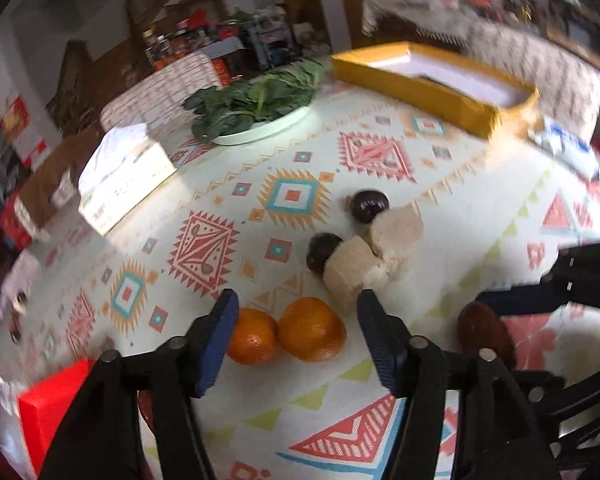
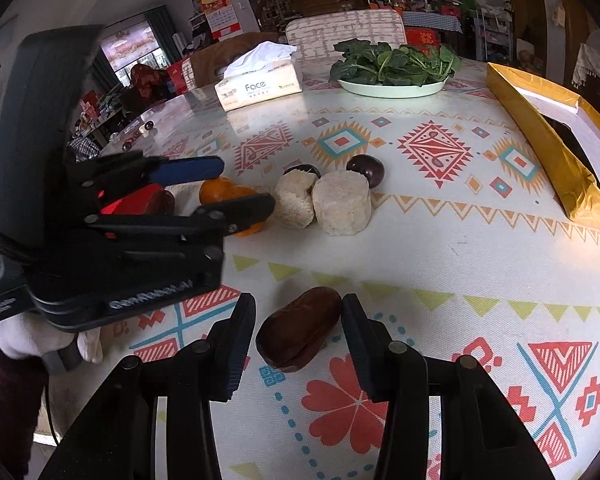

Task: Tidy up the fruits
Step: 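Grasp an orange with the left tool while the right tool holds the date, then carry the orange into the red box and open the left tool while the right tool carries the date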

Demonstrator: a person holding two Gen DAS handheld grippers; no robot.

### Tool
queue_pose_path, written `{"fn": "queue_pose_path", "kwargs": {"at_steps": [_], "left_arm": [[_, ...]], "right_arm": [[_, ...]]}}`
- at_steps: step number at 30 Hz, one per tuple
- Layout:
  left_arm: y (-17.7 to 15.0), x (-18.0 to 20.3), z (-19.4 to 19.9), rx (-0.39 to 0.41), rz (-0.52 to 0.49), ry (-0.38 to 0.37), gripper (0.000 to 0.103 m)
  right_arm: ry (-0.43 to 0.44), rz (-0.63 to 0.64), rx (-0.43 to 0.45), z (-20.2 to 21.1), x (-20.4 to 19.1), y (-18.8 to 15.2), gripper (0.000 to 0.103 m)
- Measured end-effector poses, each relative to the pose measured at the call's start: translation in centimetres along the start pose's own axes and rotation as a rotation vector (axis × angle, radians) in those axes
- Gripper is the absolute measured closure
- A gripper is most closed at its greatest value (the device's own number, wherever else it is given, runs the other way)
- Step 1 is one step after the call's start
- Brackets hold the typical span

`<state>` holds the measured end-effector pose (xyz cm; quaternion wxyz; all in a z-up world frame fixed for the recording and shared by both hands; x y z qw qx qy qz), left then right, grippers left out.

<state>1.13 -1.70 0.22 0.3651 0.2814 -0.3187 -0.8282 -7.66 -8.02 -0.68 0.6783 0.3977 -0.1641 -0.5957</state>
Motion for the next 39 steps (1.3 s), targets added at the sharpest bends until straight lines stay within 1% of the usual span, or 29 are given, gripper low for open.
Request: {"fn": "queue_pose_path", "kwargs": {"at_steps": [3, 5, 7, 8, 9, 10, 15, 18, 20, 21, 22, 24, 25, 26, 28, 30, 32, 33, 35, 39], "left_arm": [[-0.4, 0.8, 0.1, -0.017, -0.086, 0.02, 0.04], [-0.8, 0.6, 0.2, -0.035, -0.112, 0.053, 0.046], [-0.9, 0.0, 0.7, -0.037, -0.074, 0.029, 0.051], [-1.0, -0.6, 1.2, -0.034, -0.038, 0.002, 0.055], [-1.1, -0.7, 1.6, -0.033, -0.022, -0.014, 0.062], [-1.3, -0.8, 1.9, -0.037, -0.01, -0.032, 0.071], [-2.2, -0.3, 3.0, -0.039, -0.025, -0.022, 0.07], [-2.0, 0.1, 2.5, -0.042, -0.039, -0.025, 0.07], [-2.2, 0.8, 1.6, -0.051, -0.074, -0.008, 0.064], [-2.2, 1.0, 1.3, -0.048, -0.088, -0.001, 0.063], [-2.2, 1.3, 1.2, -0.046, -0.098, 0.01, 0.063], [-2.1, 1.3, 1.2, -0.045, -0.089, 0.03, 0.069], [-2.1, 1.0, 1.3, -0.044, -0.069, 0.026, 0.069], [-2.1, 0.7, 1.5, -0.039, -0.039, 0.023, 0.07], [-2.1, -0.1, 2.3, -0.019, 0.0, 0.044, 0.07], [-2.2, -1.2, 3.7, 0.011, 0.085, 0.045, 0.07], [-2.6, -2.6, 5.5, 0.046, 0.174, 0.041, 0.07], [-2.7, -3.1, 6.4, 0.06, 0.207, 0.042, 0.07], [-3.4, -4.5, 8.6, 0.098, 0.282, 0.047, 0.07], [-5.0, -7.3, 12.6, 0.154, 0.396, 0.064, 0.07]], "right_arm": [[0.003, 0.005, -0.002, 0.0, -0.1, 0.0, 0.054], [0.002, 0.009, -0.002, -0.1, -0.1, 0.0, 0.054], [0.0, 0.013, -0.003, -0.1, -0.2, 0.0, 0.054], [0.001, 0.012, -0.003, -0.1, -0.2, 0.0, 0.054], [0.002, 0.011, -0.003, -0.1, -0.2, 0.0, 0.054], [0.002, 0.01, -0.002, -0.1, -0.2, 0.0, 0.054], [0.003, 0.009, -0.002, 0.0, -0.2, 0.0, 0.054], [0.001, 0.012, -0.003, 0.0, -0.2, 0.0, 0.054], [0.0, 0.013, -0.002, 0.0, -0.2, 0.0, 0.054], [0.0, 0.012, -0.002, 0.0, -0.1, 0.0, 0.054], [0.001, 0.011, -0.002, 0.0, -0.1, 0.1, 0.054], [0.002, 0.011, -0.002, 0.0, -0.1, 0.1, 0.054], [0.005, 0.012, -0.002, 0.0, -0.2, 0.1, 0.055], [0.009, 0.016, -0.004, 0.0, -0.2, 0.0, 0.062], [0.011, 0.024, -0.004, 0.0, -0.4, 0.0, 0.065], [0.016, 0.019, 0.001, 0.2, -0.4, 0.0, 0.069], [0.045, -0.014, 0.005, 0.5, -0.1, 0.1, 0.07], [0.074, -0.047, 0.011, 0.9, 0.2, 0.2, 0.07], [0.094, -0.088, 0.022, 1.5, 0.6, 0.4, 0.07], [0.15, -0.161, 0.03, 2.6, 0.7, 1.3, 0.07]]}}
Point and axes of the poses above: each gripper's, at about its wrist camera, not at the fingertips, and z roughly against the way its jaws point, x to its right, y to its top, the point moved 3 cm from there along -z, roughly the way its jaws point, and after that the axes turned 11 degrees about x, right-handed, at the moved point
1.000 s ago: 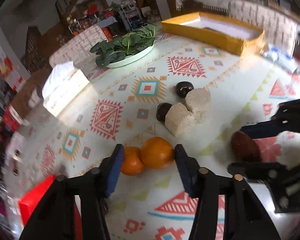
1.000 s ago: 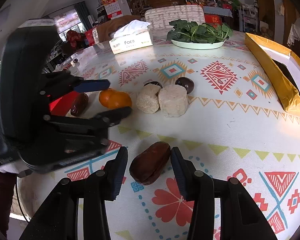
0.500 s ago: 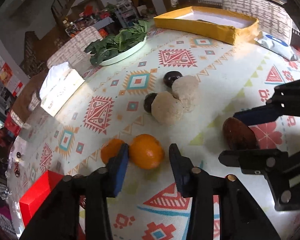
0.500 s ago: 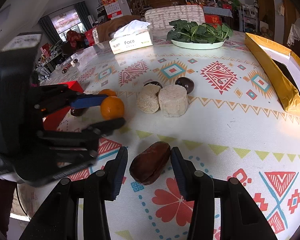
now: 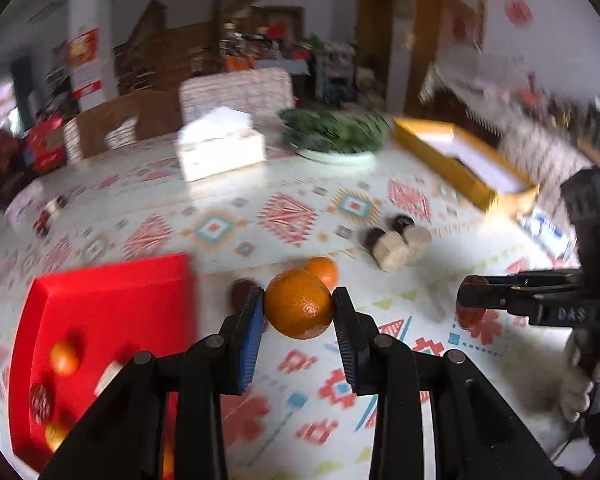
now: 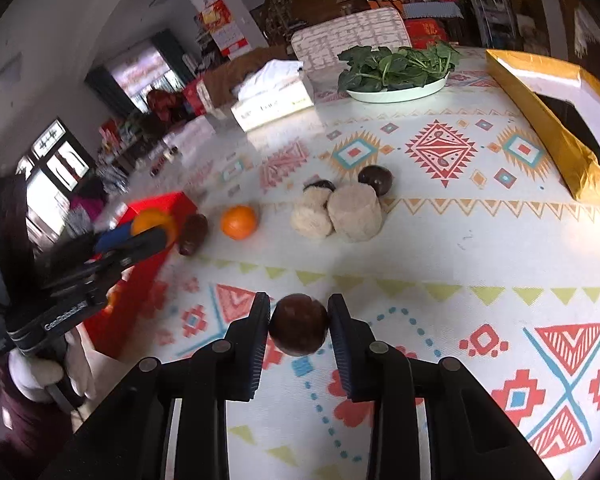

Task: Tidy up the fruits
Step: 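Carry the orange into the red box and open the left tool while the right tool carries the date, then release the date into the red box with the right tool and withdraw both tools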

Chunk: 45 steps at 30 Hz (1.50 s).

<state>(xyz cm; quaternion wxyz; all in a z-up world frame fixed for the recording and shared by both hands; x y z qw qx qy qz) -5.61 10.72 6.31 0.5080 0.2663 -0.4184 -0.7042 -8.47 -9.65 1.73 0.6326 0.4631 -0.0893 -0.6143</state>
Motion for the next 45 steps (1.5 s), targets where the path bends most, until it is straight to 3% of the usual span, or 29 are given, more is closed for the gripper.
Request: {"fn": "queue_pose_path", "kwargs": {"at_steps": [5, 10, 18, 22, 27, 30, 32, 43, 45], "left_arm": [[0.1, -5.5, 3.3, 0.035, 0.126, 0.045, 0.07], [-0.5, -11.8, 5.1, 0.037, 0.206, 0.16, 0.07], [-1.9, -19.0, 5.1, 0.013, 0.346, 0.221, 0.07], [-3.0, -21.4, 4.1, -0.023, 0.397, 0.25, 0.069], [-4.4, -22.4, 3.8, -0.062, 0.411, 0.251, 0.069], [-4.6, -22.4, 4.0, -0.06, 0.409, 0.237, 0.054], [-4.3, -22.2, 4.8, -0.029, 0.417, 0.238, 0.044], [-3.7, -19.0, 10.9, 0.142, 0.45, 0.254, 0.032], [-3.9, -18.8, 12.0, 0.169, 0.479, 0.256, 0.031]], "right_arm": [[0.077, -0.04, -0.008, 0.2, -2.2, 1.5, 0.07], [0.136, 0.018, -0.016, -1.1, -7.9, 3.1, 0.07], [0.218, 0.141, -0.1, -7.4, -18.3, 2.6, 0.072], [0.2, 0.181, -0.127, -10.6, -20.6, 2.1, 0.072], [0.144, 0.223, -0.164, -10.9, -19.4, 0.4, 0.066], [0.116, 0.269, -0.193, -10.1, -17.8, -1.2, 0.059], [0.092, 0.29, -0.224, -10.0, -16.8, -2.2, 0.057], [0.045, 0.256, -0.241, -11.1, -15.7, -4.4, 0.057], [0.036, 0.257, -0.228, -11.2, -15.8, -4.6, 0.06]]}}
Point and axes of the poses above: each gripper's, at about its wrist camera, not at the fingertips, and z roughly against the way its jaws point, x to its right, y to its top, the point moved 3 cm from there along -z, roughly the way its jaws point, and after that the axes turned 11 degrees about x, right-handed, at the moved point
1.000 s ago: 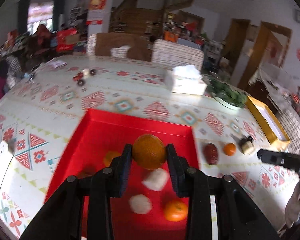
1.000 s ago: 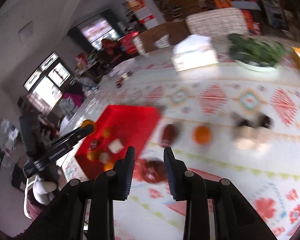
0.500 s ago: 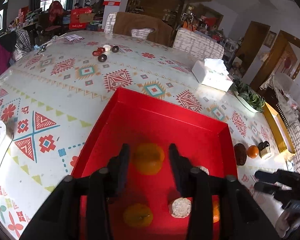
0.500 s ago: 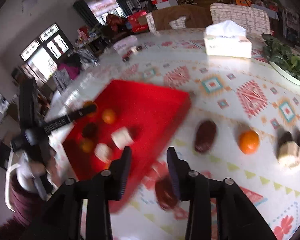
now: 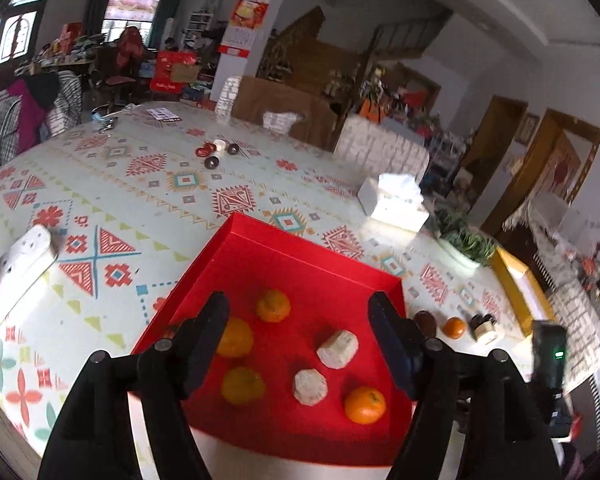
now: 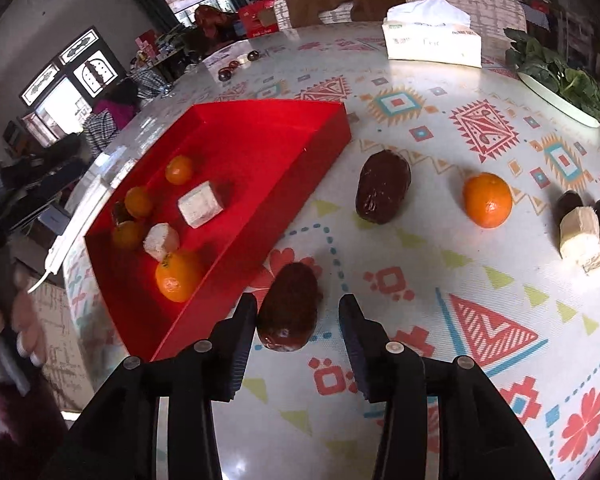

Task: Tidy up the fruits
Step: 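Release the date into the red box with the right tool and withdraw both tools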

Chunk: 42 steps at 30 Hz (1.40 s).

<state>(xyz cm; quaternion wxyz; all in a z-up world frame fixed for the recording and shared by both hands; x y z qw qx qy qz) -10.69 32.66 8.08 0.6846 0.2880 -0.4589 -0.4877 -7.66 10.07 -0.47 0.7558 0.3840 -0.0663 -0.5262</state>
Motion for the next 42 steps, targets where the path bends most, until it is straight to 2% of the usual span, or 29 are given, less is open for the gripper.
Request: {"fn": "queue_pose_path", "kwargs": {"at_steps": [1, 7, 13, 17, 24, 28, 31, 35, 37, 42], "left_arm": [[-0.1, -0.2, 0.4, 0.009, 0.018, 0.0, 0.03], [-0.7, -1.7, 2.0, 0.04, 0.118, 0.011, 0.03], [-1.4, -3.6, 2.4, 0.044, 0.179, 0.045, 0.03], [-1.9, -4.0, 2.3, 0.03, 0.178, 0.1, 0.021], [-2.4, -3.8, 2.4, 0.004, 0.17, 0.079, 0.021], [-2.7, -3.5, 2.2, -0.01, 0.172, 0.075, 0.021], [-2.7, -3.0, 2.3, -0.01, 0.161, 0.069, 0.021], [-2.8, -2.2, 2.3, -0.011, 0.151, 0.054, 0.021], [-3.0, -1.7, 2.3, -0.014, 0.145, 0.045, 0.021], [-3.5, 0.1, 1.9, -0.032, 0.12, 0.017, 0.021]], "right_arm": [[0.005, -0.005, -0.004, -0.1, 0.0, 0.0, 0.07], [0.002, -0.047, 0.041, 0.8, 0.7, 0.3, 0.071], [0.03, -0.034, 0.114, 2.6, -0.6, 3.2, 0.071], [0.061, 0.012, 0.106, 0.6, -2.9, 5.4, 0.071], [0.04, 0.082, 0.075, -4.2, -5.8, 7.3, 0.07], [0.041, 0.062, 0.082, -4.7, -5.7, 7.8, 0.06], [0.036, 0.045, 0.133, -2.8, -4.9, 8.4, 0.059], [-0.025, 0.018, 0.217, 0.4, -2.2, 8.8, 0.043], [-0.074, 0.002, 0.253, 1.9, 0.1, 8.8, 0.04], [-0.138, -0.085, 0.22, 3.0, 5.4, 7.6, 0.04]]}}
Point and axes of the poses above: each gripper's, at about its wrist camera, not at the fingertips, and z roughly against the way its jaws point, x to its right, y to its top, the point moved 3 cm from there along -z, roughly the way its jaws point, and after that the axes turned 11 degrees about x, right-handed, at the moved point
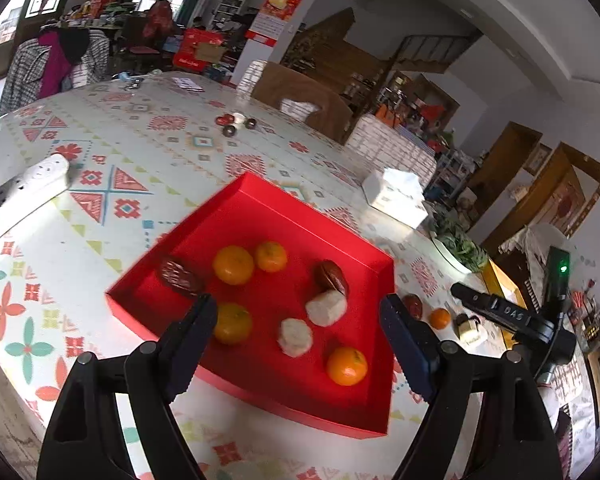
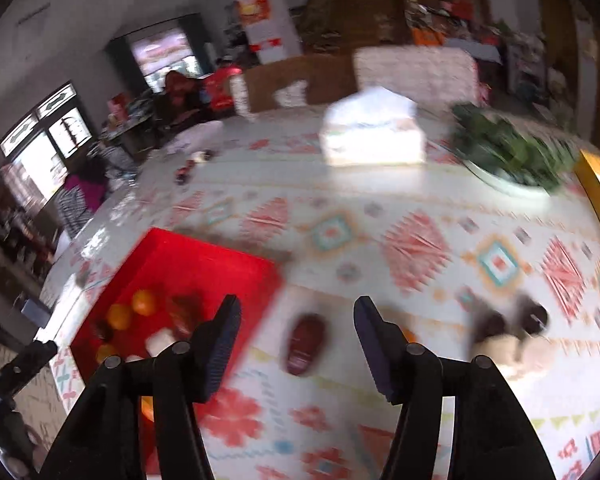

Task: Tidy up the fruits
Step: 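Release the date into the red box with the right tool and withdraw both tools, then grasp an orange with the right tool while the left tool approaches a red date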

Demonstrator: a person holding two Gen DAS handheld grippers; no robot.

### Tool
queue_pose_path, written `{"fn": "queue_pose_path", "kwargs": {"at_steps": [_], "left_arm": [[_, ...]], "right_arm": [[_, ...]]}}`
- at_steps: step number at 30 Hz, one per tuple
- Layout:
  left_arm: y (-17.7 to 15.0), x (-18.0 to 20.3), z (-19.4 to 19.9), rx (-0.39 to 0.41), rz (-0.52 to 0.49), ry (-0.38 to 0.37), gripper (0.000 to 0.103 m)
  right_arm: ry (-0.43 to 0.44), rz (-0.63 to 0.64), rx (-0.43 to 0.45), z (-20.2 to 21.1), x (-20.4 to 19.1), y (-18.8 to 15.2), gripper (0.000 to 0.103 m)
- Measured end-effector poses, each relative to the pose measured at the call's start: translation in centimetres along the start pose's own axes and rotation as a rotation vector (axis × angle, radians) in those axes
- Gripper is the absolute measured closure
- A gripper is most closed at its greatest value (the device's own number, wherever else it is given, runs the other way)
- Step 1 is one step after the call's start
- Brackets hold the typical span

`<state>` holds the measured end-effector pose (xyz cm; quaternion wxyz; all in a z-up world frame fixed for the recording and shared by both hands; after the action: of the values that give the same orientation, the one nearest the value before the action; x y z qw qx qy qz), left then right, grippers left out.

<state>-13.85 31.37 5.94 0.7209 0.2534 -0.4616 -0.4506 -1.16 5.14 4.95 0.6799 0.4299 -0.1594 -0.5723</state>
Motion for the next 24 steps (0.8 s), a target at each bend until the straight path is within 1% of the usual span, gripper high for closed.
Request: {"fn": "queue_pose_path", "kwargs": {"at_steps": [3, 9, 13, 18, 19, 20, 21, 23, 24], "left_arm": [[-0.4, 1.2, -0.2, -0.011, -0.026, -0.016, 0.021], [-1.2, 3.9, -0.6, -0.022, -0.102, -0.033, 0.021], [-2.0, 5.7, -1.0, -0.032, -0.157, -0.044, 0.021], [-3.0, 8.1, -1.9, -0.064, -0.217, -0.061, 0.021], [-3.1, 8.6, -2.1, -0.068, -0.229, -0.064, 0.021], [-3.3, 9.0, -2.3, -0.072, -0.243, -0.065, 0.021], [-3.5, 9.6, -2.5, -0.077, -0.256, -0.068, 0.021], [-3.8, 10.4, -3.1, -0.088, -0.272, -0.074, 0.021], [-4.0, 10.8, -3.4, -0.093, -0.28, -0.075, 0.021]], "right_arm": [[-0.031, -0.017, -0.025, -0.2, 2.0, -1.1, 0.04], [-0.084, 0.006, -0.035, -0.9, 3.6, -2.4, 0.04], [-0.087, 0.008, -0.048, -1.8, 3.9, -2.6, 0.04], [-0.09, 0.025, -0.068, -3.2, 3.5, -3.2, 0.04], [-0.094, 0.027, -0.069, -3.4, 3.5, -3.3, 0.045], [-0.095, 0.026, -0.072, -3.6, 3.5, -3.3, 0.052], [-0.098, 0.028, -0.065, -3.6, 3.5, -3.4, 0.053], [-0.119, 0.046, -0.057, -3.6, 3.6, -3.4, 0.065], [-0.12, 0.05, -0.056, -3.6, 3.7, -3.4, 0.065]]}}
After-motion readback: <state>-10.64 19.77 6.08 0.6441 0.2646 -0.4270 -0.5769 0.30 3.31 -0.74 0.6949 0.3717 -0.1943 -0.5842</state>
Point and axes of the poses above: each gripper's, at about its wrist camera, not at the fingertips, and z roughly against the way its jaws point, x to its right, y to its top, the point moved 3 cm from there along -z, roughly the way its jaws point, and after that the axes turned 11 degrees about x, right-handed, at the moved point
